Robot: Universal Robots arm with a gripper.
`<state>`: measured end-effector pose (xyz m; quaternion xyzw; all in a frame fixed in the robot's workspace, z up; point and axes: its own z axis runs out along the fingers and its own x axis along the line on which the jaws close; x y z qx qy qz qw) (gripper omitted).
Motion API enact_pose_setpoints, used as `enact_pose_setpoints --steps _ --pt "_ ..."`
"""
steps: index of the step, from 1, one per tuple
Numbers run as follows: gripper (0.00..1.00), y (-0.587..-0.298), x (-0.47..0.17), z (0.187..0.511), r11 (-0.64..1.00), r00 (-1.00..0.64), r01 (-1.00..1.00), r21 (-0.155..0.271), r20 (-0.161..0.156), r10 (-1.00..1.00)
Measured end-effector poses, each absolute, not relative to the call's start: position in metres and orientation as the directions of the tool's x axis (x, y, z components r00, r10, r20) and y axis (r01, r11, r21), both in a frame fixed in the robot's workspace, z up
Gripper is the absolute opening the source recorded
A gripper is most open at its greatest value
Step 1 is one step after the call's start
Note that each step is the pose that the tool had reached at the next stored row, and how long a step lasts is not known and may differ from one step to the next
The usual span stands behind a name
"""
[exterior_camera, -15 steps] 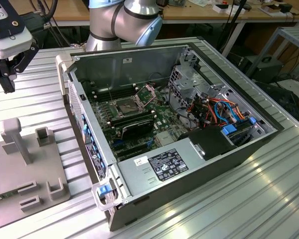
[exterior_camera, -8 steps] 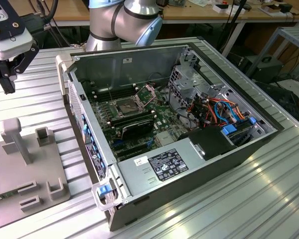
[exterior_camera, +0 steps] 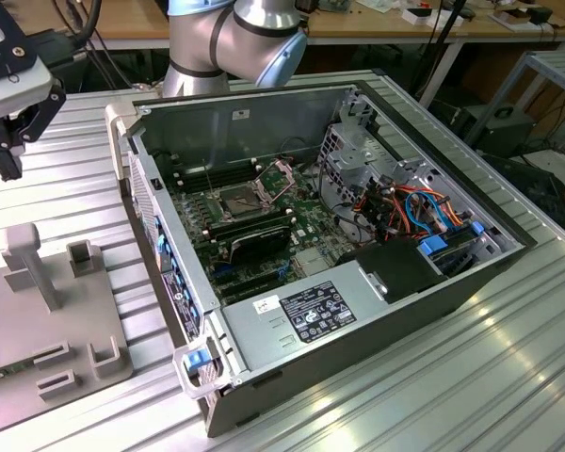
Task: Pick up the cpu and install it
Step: 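Reach for the cpu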
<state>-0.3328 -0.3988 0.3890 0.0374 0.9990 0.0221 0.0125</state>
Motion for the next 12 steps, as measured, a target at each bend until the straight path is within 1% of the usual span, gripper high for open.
enact_pose_setpoints --steps 12 --pt "0.11 -0.399 -0.354 0.387 0.996 -0.997 0.074 0.045 -0.023 0.075"
